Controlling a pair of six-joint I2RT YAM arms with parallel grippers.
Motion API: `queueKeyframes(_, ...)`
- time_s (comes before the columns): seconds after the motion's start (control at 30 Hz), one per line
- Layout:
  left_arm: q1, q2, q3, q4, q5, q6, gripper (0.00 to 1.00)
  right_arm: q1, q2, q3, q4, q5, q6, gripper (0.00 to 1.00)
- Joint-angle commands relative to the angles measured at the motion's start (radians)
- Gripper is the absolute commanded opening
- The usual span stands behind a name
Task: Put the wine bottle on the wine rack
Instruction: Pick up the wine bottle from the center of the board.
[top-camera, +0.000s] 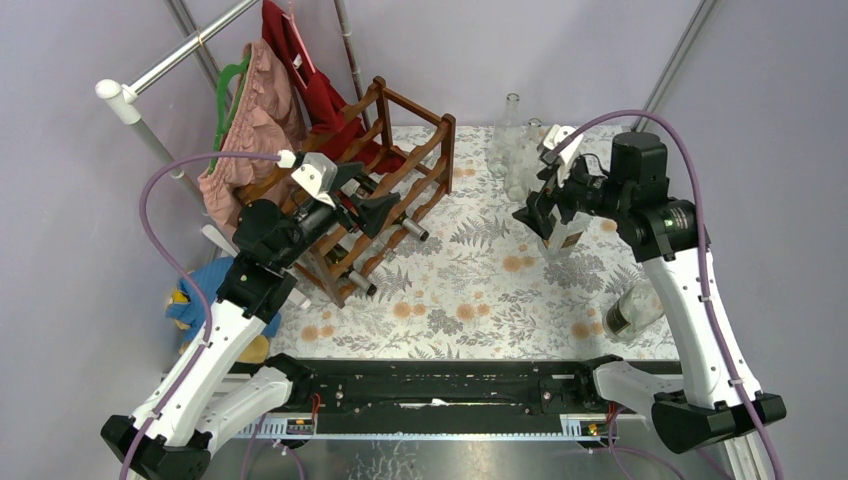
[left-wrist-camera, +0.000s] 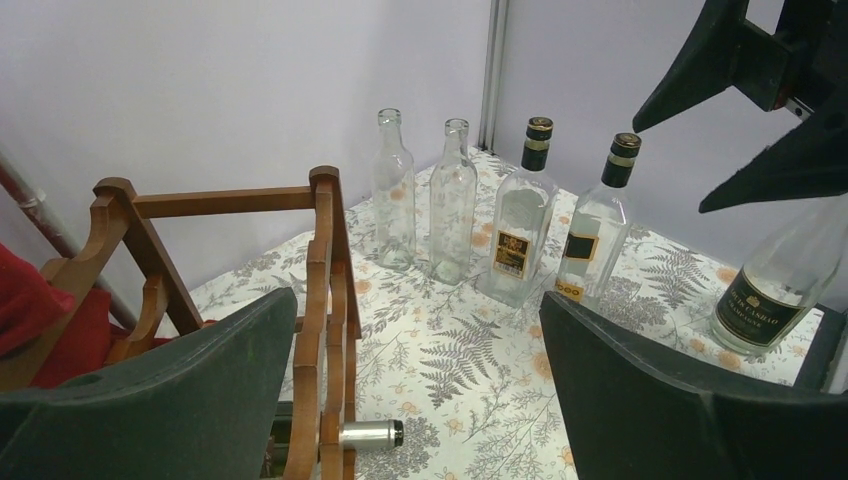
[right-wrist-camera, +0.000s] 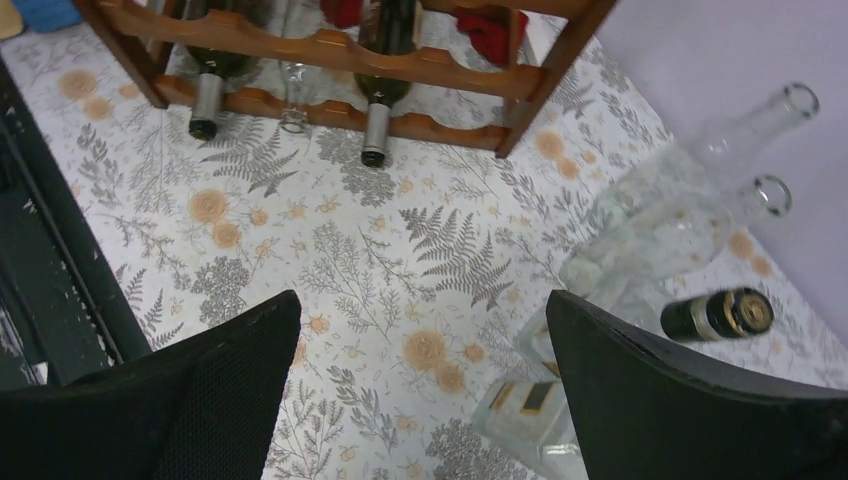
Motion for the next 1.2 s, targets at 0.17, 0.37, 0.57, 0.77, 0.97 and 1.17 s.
queueKeyframes(0.17,0.009,0.004,0.013,0.061,0.029,-0.026,0.99,-0.056,-0.057,0.027,0.073,0.328,0.213,1.0)
queueKeyframes(0.37,0.009,0.009,0.011,0.064,0.031,-0.028,0.99,-0.095,-0.031,0.078,0.041,0.451,0.239,1.0)
queueKeyframes(0.57,0.008,0.014,0.008,0.064,0.026,-0.026,0.99,-0.249,0.028,0.104,0.006,0.393,0.221,0.97)
queueKeyframes(0.77,0.008,0.011,0.007,0.064,0.023,-0.023,0.99,-0.298,0.075,0.132,-0.072,0.342,0.194,0.93)
queueKeyframes(0.97,0.007,0.002,0.005,0.067,0.024,-0.023,0.99,-0.308,0.116,0.086,-0.055,0.349,0.196,0.89)
queueKeyframes(1.17,0.005,-0.005,0.004,0.068,0.025,-0.02,0.99,-0.312,0.178,0.077,-0.057,0.286,0.221,0.82)
